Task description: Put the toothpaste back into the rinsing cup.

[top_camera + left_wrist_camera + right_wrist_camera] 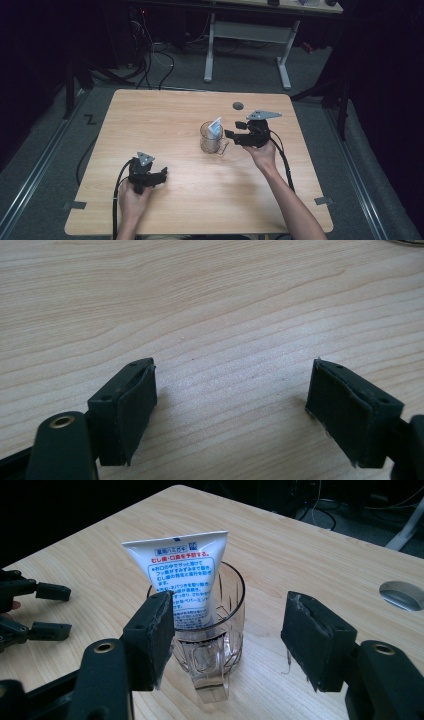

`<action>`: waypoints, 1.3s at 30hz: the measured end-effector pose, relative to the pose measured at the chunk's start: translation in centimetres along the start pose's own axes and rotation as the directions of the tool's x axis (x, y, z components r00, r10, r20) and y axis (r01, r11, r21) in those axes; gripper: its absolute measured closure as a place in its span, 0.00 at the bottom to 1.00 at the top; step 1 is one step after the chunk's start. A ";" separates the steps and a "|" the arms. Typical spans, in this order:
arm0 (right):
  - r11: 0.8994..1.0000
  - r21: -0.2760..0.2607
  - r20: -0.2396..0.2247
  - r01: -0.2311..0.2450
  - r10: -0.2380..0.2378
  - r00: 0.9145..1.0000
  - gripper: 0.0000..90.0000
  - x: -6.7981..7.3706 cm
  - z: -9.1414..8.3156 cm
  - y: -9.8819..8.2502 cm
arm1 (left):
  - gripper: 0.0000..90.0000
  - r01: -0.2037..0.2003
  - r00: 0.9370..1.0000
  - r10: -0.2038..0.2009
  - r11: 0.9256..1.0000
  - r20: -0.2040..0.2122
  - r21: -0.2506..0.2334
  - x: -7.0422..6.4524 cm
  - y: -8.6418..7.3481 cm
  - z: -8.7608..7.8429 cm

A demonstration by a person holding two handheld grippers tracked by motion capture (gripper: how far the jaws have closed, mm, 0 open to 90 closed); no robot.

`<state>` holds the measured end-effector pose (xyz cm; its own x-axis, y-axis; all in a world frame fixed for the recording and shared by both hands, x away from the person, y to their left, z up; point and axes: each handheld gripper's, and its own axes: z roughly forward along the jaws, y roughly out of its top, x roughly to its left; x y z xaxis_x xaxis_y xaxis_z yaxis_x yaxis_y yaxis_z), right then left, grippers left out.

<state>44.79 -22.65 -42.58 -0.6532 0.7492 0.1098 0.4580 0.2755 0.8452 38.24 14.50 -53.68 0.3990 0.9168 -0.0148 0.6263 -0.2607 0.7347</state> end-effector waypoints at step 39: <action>0.994 -0.061 0.051 -0.085 0.088 0.995 0.42 -2.5 -4.6 -2.1 | 0.17 0.009 0.998 -0.009 1.000 0.062 -0.004 0.6 0.0 0.0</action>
<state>42.68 -27.90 -42.24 -0.5784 0.8005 0.1570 0.4740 0.1732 0.8633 38.47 15.05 -53.66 0.4341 0.8986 -0.0633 0.6273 -0.2511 0.7372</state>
